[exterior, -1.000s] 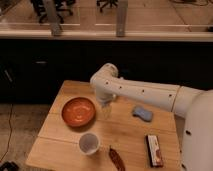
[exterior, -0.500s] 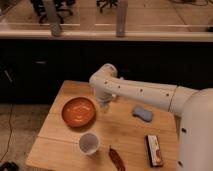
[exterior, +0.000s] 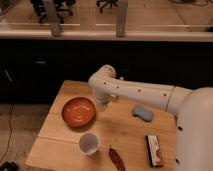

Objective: Push the ceramic bowl across the table

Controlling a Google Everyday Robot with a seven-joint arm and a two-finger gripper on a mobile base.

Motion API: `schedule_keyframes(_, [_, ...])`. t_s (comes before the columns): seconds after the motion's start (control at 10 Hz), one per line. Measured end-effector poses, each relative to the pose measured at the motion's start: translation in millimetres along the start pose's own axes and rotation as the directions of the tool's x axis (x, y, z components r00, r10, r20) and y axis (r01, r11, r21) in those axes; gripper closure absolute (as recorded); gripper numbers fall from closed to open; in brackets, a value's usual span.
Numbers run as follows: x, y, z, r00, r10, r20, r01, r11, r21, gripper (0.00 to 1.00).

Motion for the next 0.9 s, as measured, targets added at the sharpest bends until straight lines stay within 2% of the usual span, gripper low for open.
schedule_keyframes(0.1, [-2, 2, 13, 1.000, 0.000, 0.001, 0.000, 1.000, -0.005, 0.92])
schedule_keyframes(0.2, [-3, 3, 20, 1.000, 0.000, 0.001, 0.000, 1.000, -0.009, 0.97])
schedule_keyframes(0.6, [-14, 14, 45, 1.000, 0.000, 0.009, 0.000, 0.999, -0.032, 0.99])
schedule_keyframes(0.9, [-24, 14, 53, 0.999, -0.029, 0.016, 0.029, 0.999, -0.040, 0.99])
